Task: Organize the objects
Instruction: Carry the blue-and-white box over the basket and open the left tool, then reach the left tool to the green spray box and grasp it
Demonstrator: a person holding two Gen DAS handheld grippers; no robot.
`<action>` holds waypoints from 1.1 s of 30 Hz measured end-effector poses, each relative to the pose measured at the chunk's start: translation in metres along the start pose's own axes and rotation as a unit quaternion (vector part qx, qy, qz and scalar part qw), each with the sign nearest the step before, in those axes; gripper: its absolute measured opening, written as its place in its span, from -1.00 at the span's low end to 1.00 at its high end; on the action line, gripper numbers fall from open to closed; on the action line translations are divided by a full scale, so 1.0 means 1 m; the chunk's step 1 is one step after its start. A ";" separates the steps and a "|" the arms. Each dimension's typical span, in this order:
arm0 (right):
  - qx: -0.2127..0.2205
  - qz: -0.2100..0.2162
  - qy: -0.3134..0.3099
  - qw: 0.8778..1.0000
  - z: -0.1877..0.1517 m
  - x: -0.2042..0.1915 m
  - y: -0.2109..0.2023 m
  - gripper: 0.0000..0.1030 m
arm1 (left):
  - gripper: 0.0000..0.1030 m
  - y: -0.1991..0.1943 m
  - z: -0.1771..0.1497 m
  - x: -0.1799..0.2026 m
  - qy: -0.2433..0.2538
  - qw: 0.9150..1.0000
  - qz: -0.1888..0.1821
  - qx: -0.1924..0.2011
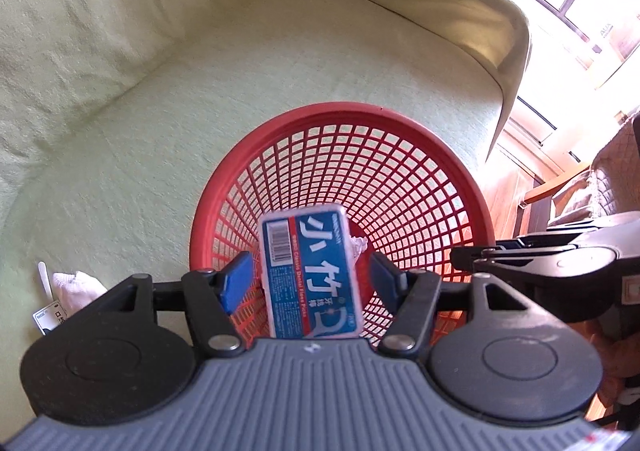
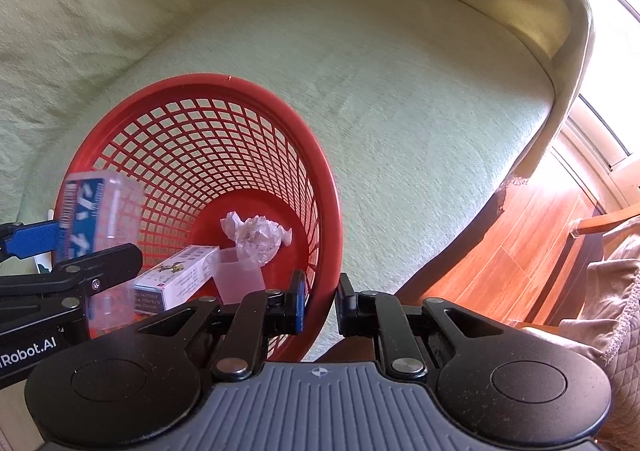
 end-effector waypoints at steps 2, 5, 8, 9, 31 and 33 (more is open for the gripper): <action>-0.001 0.002 -0.001 1.000 0.000 0.000 0.000 -0.77 | 0.29 -0.004 0.000 -0.002 -0.010 1.000 -0.004 0.008; -0.001 0.003 -0.001 1.000 -0.001 0.001 0.001 -0.77 | 0.38 -0.014 -0.001 -0.004 -0.019 1.000 -0.002 0.019; -0.001 0.004 0.000 1.000 -0.001 0.001 0.001 -0.77 | 0.38 -0.029 -0.005 -0.010 -0.039 0.999 0.004 0.038; -0.001 0.005 -0.001 1.000 -0.001 0.001 0.001 -0.77 | 0.38 -0.034 -0.008 -0.014 -0.048 0.998 0.004 0.046; 0.006 0.015 -0.003 1.000 -0.002 0.004 0.001 -0.77 | 0.53 -0.073 -0.213 -0.114 -0.238 0.962 0.130 -0.016; 0.006 0.016 -0.002 1.000 -0.002 0.004 0.001 -0.77 | 0.52 -0.066 -0.222 -0.119 -0.233 0.963 0.132 -0.013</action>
Point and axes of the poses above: each gripper's, at about its wrist camera, not at the fingertips, and y roughly the way its jaws point, x to its right, z to its top, the point moved 3 cm from there along y, roughly the way its jaws point, and after that the axes turned 10 degrees about y, right-handed, at the moved point
